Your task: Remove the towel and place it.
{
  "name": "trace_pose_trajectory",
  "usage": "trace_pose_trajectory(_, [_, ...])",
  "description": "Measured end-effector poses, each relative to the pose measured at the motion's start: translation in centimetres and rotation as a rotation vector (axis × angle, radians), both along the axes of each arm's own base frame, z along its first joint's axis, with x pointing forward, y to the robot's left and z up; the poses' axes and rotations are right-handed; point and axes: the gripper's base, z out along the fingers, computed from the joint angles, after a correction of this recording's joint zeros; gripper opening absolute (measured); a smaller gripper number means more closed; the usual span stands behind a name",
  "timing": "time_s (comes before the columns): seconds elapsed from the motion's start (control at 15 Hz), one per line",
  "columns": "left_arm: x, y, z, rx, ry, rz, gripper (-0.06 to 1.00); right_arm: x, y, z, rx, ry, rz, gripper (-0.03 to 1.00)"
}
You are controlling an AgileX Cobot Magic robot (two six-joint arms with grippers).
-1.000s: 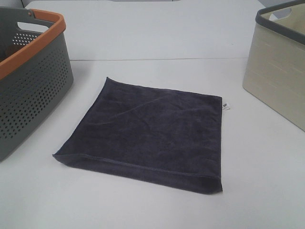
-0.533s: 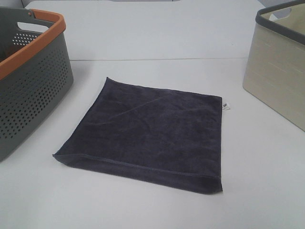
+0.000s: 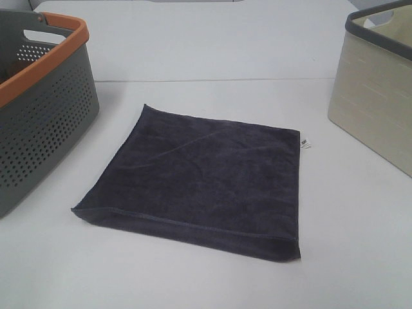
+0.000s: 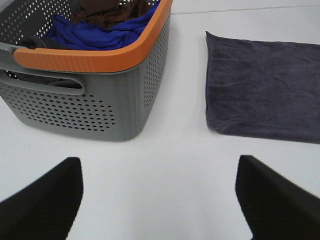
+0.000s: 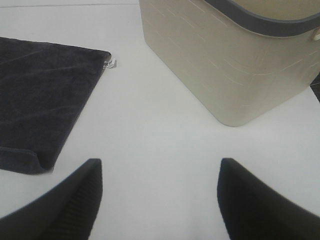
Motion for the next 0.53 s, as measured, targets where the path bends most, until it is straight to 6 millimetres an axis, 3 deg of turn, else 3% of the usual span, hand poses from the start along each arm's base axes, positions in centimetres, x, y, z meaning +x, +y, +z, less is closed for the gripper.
trace_pose_trajectory(0.53, [0.00, 0.01, 0.00, 0.001, 0.000, 0.001, 0.79, 0.22, -0.01, -0.15, 0.000, -0.008, 0.000, 0.59])
